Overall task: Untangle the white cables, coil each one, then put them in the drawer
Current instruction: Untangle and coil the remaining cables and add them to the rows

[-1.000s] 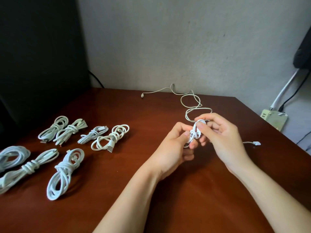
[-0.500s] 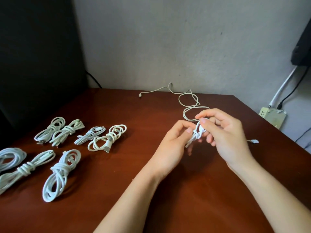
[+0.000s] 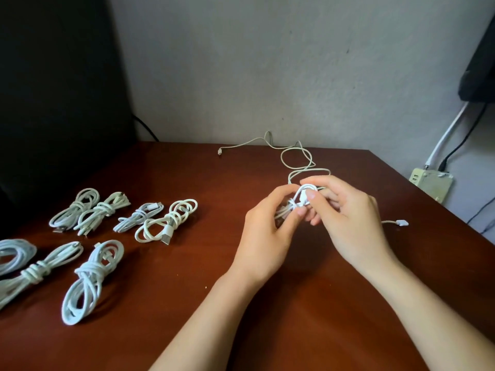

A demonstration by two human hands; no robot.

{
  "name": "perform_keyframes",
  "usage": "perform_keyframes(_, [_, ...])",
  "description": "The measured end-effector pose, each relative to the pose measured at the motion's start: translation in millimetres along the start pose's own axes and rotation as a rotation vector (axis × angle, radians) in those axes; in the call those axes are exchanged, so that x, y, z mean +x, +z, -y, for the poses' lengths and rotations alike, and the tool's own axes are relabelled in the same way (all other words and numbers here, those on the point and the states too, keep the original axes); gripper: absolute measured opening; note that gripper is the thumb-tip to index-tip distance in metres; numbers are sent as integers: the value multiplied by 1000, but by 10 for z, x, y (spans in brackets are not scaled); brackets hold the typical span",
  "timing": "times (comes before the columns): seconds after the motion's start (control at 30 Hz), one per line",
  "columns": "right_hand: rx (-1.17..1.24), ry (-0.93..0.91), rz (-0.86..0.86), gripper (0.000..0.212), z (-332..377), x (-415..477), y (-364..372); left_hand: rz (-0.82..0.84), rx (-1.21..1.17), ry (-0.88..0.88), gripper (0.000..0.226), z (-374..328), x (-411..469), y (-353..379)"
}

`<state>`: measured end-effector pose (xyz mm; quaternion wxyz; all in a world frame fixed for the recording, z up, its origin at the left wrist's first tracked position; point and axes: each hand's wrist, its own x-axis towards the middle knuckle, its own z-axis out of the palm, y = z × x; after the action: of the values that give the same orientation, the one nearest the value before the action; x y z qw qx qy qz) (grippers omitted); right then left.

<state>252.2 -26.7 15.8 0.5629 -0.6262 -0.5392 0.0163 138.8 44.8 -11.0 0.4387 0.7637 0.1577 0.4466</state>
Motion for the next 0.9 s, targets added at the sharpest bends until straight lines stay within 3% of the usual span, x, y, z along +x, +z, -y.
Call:
perform_keyframes(0.27, [9,-2,-74,29,8,-11,-25,-24,171,103,25,-54,-24,15])
perform_keyframes(0.47, [0,-55,34,21,51,-48,20,-110,245,102,13,-25,-45,-20])
perform_keyframes(0.67, [-18,-60,79,28,40,-32,5,-60,392,126,18,-21,-87,-2])
perform_keyframes(0.9, [-161,-65,61,20,-45,-41,49,4,334,35,29,-24,-65,-9])
